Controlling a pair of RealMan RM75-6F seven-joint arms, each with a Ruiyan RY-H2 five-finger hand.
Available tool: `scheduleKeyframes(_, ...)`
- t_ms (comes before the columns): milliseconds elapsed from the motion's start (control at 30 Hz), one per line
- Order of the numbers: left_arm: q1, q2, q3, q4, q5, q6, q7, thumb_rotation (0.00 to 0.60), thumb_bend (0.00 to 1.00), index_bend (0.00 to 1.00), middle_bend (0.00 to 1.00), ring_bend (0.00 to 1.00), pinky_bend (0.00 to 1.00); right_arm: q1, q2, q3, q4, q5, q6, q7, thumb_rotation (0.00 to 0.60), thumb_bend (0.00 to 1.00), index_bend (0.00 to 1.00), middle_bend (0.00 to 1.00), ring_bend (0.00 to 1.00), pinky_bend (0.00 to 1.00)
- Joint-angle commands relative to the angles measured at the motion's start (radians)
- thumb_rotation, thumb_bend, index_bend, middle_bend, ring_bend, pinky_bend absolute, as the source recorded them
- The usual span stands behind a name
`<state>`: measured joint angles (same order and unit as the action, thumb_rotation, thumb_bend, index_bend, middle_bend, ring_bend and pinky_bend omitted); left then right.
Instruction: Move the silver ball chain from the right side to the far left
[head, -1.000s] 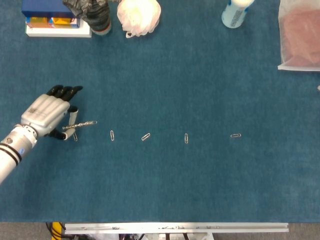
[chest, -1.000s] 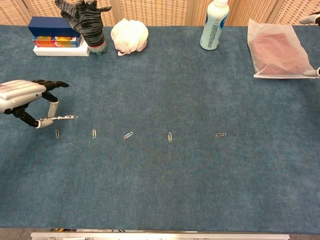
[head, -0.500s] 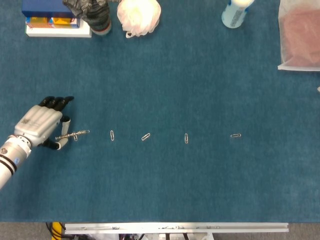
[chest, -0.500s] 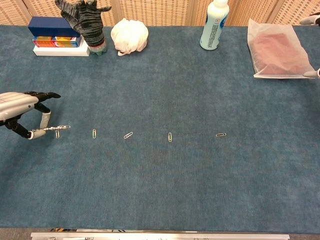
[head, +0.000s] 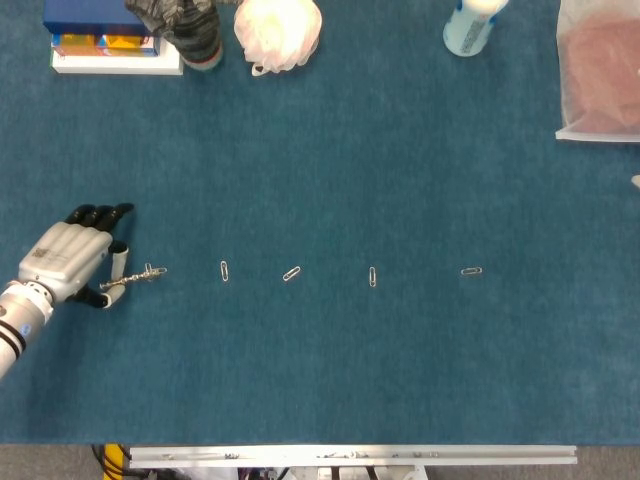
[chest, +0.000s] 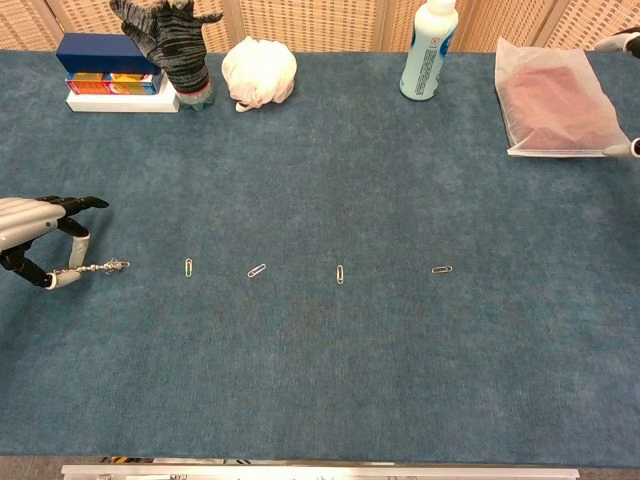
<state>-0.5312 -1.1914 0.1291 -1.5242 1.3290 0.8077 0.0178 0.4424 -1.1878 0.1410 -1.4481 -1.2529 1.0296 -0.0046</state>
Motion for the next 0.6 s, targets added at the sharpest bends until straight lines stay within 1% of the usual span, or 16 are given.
scheduleKeyframes(33, 0.006, -0.002, -0.001, 0.006, -0.003, 0.001, -0.002, 0.6, 0.36, 0.57, 0.0, 0.0, 0.03, 0.0, 0.0, 0.0, -0.001, 0.001, 0.0, -0.001, 0.6, 0.0, 0.12, 0.06, 0.0, 0.11)
scheduleKeyframes(267, 0.019, 0.002, -0.009, 0.011, 0.003, 0.017, -0.009, 0.6, 0.36, 0.57, 0.0, 0.0, 0.04, -0.001, 0.001, 0.0, -0.007, 0.003, 0.003, -0.008, 0.6, 0.0, 0.12, 0.06, 0.0, 0.11)
scheduleKeyframes(500, 0.035, 0.035, -0.055, 0.005, -0.016, 0.076, -0.033, 0.6, 0.36, 0.57, 0.0, 0.0, 0.04, -0.001, 0.002, 0.001, -0.009, 0.003, 0.005, -0.009, 0.6, 0.0, 0.12, 0.06, 0.0, 0.11)
scheduleKeyframes(600, 0.04, 0.039, -0.071, 0.018, -0.035, 0.082, -0.04, 0.6, 0.36, 0.57, 0.0, 0.0, 0.04, -0.002, 0.003, 0.001, -0.01, 0.002, 0.006, -0.008, 0.6, 0.0, 0.12, 0.06, 0.0, 0.11)
